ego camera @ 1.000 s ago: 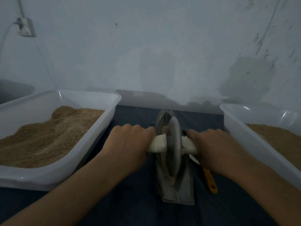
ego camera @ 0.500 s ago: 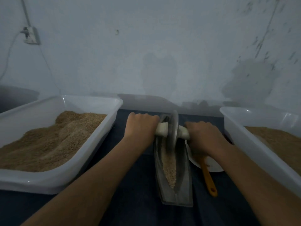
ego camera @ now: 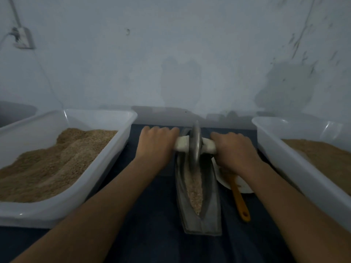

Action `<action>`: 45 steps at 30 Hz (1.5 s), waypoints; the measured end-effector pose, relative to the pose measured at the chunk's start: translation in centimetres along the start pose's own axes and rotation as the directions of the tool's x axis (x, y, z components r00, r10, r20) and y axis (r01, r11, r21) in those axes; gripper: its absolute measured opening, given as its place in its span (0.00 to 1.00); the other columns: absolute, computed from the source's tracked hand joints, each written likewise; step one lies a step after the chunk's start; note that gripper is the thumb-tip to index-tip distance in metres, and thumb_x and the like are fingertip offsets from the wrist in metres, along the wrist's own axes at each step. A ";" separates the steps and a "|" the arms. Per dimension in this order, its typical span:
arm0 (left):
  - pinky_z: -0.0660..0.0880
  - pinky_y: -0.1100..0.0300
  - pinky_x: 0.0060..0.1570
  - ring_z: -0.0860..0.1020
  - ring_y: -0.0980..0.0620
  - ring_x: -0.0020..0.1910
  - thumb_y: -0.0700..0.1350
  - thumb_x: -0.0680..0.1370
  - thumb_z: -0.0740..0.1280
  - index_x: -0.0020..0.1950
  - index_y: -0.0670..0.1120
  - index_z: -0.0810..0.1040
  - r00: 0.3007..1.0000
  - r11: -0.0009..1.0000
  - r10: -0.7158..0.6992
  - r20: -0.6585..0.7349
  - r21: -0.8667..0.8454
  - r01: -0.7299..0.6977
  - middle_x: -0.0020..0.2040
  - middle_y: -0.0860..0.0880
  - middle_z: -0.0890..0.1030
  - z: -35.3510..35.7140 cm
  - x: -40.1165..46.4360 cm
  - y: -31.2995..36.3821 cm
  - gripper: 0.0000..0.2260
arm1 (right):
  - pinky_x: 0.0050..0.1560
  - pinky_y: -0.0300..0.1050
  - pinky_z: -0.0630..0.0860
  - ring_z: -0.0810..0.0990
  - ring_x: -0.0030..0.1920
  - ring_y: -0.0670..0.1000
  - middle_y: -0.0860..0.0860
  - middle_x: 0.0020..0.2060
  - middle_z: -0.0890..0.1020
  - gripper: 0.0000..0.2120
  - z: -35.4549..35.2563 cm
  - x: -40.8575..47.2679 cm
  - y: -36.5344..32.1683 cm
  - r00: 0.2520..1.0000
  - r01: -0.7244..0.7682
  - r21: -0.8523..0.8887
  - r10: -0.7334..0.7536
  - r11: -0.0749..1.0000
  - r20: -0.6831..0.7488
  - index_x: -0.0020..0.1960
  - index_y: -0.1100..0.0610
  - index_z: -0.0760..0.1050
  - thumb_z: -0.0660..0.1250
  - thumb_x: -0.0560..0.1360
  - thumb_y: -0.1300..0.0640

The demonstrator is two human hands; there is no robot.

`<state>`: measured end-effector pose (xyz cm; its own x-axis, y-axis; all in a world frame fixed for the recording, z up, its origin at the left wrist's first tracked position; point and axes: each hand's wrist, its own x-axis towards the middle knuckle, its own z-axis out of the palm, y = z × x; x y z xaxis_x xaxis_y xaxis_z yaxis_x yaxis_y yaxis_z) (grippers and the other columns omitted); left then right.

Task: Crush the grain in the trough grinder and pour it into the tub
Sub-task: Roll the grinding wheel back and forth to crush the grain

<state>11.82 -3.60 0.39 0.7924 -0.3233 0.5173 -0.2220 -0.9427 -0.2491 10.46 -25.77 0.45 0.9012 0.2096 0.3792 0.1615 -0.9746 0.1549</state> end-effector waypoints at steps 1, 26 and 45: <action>0.64 0.53 0.45 0.80 0.45 0.48 0.44 0.77 0.69 0.48 0.53 0.63 1.000 1.000 0.003 -0.012 -0.002 -0.003 0.47 0.51 0.81 0.1 0.6 0.1 0.13 | 0.38 0.48 0.65 0.69 0.36 0.53 0.46 0.34 0.66 0.12 0.1 0.4 0.1 1.000 -0.023 0.014 0.023 1.000 0.013 0.48 0.47 0.66 0.70 0.73 0.54; 0.66 0.51 0.47 0.82 0.45 0.49 0.45 0.75 0.73 0.50 0.54 0.61 0.998 0.992 0.029 0.062 -0.124 -0.021 0.49 0.51 0.81 -1.2 -4.5 -0.9 0.19 | 0.33 0.45 0.65 0.68 0.34 0.48 0.43 0.34 0.69 0.13 -1.8 -3.7 -0.2 0.997 0.080 -0.042 -0.079 0.996 0.026 0.47 0.43 0.64 0.69 0.72 0.51; 0.73 0.51 0.44 0.77 0.49 0.43 0.51 0.74 0.72 0.49 0.57 0.71 0.967 0.977 0.034 0.252 -0.213 0.021 0.46 0.54 0.79 -1.1 -3.4 -1.9 0.11 | 0.33 0.45 0.66 0.72 0.35 0.48 0.43 0.35 0.73 0.08 -1.9 -2.9 -0.1 0.997 0.021 0.014 -0.022 1.000 0.080 0.43 0.46 0.70 0.69 0.70 0.53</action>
<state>8.93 -0.81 -0.01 0.9020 -0.3236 0.2859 -0.3208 -0.9454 -0.0580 7.06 -26.17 1.03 0.9268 0.2241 0.3015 0.1860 -0.9710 0.1502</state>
